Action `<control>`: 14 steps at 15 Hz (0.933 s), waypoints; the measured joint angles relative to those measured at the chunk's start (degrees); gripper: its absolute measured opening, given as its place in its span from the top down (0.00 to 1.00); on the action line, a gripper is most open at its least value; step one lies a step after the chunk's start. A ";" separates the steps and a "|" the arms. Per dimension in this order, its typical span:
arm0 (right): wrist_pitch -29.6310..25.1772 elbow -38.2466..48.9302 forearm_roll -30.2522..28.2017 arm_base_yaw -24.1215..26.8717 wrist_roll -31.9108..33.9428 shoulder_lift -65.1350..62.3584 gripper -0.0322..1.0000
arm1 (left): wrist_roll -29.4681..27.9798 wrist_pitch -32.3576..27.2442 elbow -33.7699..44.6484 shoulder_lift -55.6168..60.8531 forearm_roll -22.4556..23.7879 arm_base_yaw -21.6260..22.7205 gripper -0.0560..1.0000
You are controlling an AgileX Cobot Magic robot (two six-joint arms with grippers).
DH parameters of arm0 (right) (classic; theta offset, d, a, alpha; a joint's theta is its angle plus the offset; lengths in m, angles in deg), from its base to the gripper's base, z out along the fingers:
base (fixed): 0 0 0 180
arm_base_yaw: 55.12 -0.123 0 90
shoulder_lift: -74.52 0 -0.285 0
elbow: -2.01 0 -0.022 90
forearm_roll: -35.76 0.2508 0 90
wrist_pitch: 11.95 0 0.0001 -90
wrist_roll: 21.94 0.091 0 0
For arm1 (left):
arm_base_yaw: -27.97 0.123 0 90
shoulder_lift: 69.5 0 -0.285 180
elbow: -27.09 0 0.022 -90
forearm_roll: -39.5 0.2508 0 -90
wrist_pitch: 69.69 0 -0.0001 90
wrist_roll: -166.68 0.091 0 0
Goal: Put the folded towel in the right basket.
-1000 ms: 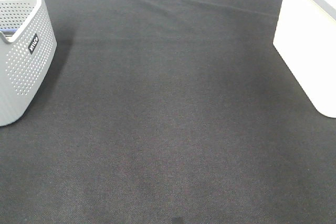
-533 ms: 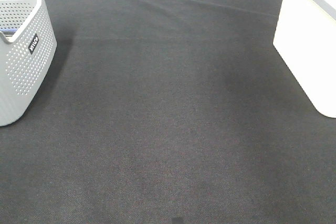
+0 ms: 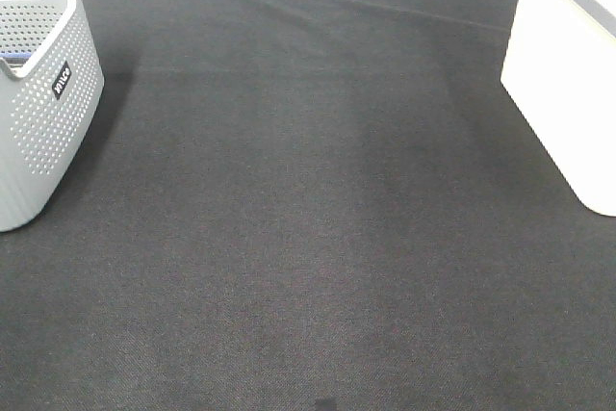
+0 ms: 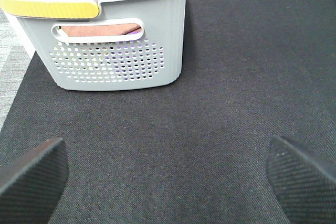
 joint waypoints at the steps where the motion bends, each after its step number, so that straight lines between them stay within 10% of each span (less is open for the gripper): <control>1: 0.06 6.13 -0.86 0.00 0.00 -3.67 0.27 | 0.00 0.00 0.00 0.00 0.00 0.00 0.02; 14: 3.21 77.23 -2.52 0.00 1.15 -64.80 0.27 | 0.00 0.00 0.00 0.00 0.00 0.00 0.02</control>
